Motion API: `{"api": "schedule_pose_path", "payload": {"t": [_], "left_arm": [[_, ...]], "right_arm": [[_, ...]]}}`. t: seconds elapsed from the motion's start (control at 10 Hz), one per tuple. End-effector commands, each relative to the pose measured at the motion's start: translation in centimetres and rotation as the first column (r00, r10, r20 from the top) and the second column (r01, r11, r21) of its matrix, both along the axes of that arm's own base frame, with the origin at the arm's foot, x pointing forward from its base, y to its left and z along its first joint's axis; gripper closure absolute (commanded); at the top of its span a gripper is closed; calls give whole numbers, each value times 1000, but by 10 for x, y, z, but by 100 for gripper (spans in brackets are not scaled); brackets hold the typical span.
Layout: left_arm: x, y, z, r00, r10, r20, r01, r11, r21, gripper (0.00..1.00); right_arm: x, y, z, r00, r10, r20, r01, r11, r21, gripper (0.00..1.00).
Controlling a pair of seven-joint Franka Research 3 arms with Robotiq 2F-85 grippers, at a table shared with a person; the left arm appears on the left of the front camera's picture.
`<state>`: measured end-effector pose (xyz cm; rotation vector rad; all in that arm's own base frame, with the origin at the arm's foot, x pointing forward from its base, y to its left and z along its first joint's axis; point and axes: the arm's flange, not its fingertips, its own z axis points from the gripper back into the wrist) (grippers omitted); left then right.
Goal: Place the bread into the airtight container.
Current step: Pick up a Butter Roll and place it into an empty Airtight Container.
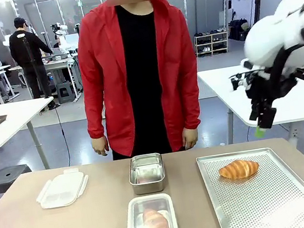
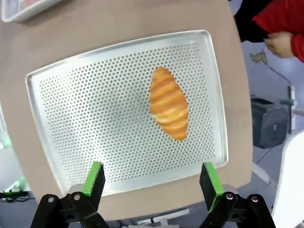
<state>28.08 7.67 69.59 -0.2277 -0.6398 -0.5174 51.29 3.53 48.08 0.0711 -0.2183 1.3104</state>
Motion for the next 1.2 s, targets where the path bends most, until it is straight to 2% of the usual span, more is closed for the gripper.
{"api": "schedule_pose_path", "payload": {"t": [0.0, 0.2, 0.3, 0.4, 0.5, 1.0, 1.1], "left_arm": [[0, 0, 2, 1000, -7, 2, 7, 1000, -1, 0], [0, 0, 2, 1000, -7, 2, 7, 1000, -1, 0], [0, 0, 2, 1000, -7, 2, 7, 1000, -1, 0], [0, 0, 2, 1000, -7, 2, 7, 1000, -1, 0], [0, 0, 2, 1000, -7, 2, 7, 1000, -1, 0], [0, 0, 2, 1000, -7, 2, 7, 1000, -1, 0], [0, 0, 2, 1000, -7, 2, 7, 1000, -1, 0]], "right_arm": [[18, -1, -18, 992, 124, -25, -125, 991, -54, 0], [19, 7, -47, 968, 242, -57, -246, 967, -66, 0], [22, 9, -54, 964, 256, -71, -261, 963, -70, 0], [21, 13, -54, 968, 237, -79, -240, 970, -33, 0], [18, 13, -56, 974, 215, -76, -219, 975, -47, 0], [18, 12, -59, 972, 222, -80, -226, 973, -49, 0], [23, 15, -77, 973, 228, -49, -231, 970, -82, 0]]}}
